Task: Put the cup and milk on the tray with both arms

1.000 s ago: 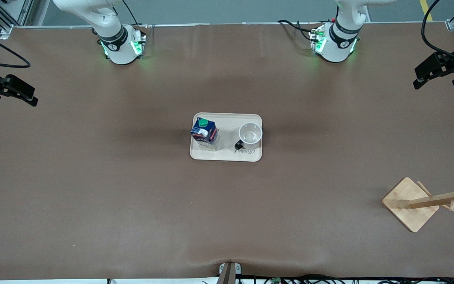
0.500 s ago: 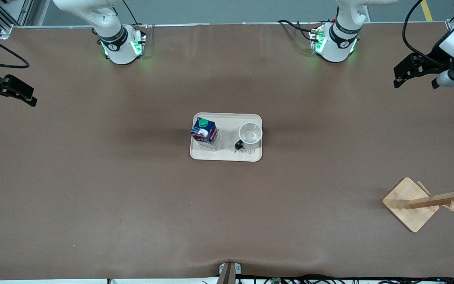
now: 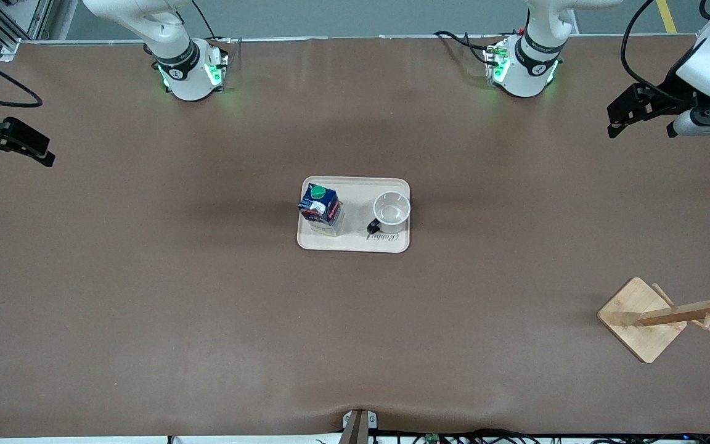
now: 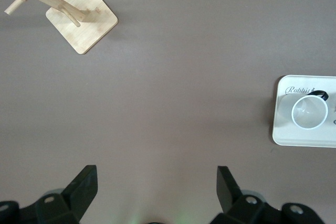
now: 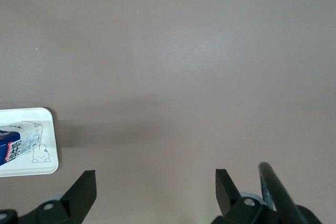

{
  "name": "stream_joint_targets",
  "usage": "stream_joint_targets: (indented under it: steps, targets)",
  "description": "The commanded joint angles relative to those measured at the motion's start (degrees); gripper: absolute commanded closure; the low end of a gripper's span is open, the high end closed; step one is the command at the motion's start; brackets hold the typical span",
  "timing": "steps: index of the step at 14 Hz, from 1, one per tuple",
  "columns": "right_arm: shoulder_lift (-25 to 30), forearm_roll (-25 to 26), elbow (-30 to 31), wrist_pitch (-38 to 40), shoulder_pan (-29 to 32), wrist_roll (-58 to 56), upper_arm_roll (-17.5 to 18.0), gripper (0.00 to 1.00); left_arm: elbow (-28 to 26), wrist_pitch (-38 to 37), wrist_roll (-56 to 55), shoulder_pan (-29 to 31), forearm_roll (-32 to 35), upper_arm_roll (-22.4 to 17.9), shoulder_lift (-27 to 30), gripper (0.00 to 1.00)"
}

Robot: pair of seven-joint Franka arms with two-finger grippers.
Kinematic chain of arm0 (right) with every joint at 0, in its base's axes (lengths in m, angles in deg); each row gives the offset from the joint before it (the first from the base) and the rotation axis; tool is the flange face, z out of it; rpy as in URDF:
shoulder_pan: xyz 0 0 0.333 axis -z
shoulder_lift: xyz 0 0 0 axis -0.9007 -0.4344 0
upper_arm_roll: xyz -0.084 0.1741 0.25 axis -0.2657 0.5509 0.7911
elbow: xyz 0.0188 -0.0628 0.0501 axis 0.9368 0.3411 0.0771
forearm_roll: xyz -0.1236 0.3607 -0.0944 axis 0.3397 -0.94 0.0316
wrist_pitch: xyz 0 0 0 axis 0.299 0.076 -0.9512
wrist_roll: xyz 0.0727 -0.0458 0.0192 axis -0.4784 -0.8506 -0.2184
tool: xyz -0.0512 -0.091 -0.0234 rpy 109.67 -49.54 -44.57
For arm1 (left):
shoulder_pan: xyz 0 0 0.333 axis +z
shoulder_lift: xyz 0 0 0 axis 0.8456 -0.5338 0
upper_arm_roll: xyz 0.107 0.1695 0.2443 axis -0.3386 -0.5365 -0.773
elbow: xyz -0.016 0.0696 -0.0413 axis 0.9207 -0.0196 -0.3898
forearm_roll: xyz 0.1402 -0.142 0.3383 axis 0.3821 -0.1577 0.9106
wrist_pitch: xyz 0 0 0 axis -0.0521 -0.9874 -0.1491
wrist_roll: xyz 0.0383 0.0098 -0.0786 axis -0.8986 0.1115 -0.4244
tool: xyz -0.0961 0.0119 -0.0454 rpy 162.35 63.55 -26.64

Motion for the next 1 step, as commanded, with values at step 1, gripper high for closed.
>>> stream_joint_targets:
  steps: [1]
  targets:
    - [0.3, 0.2, -0.6, 0.4, 0.4, 0.6, 0.5, 0.00, 0.2, 0.4, 0.3, -0.5, -0.1, -0.7, 0.5, 0.00]
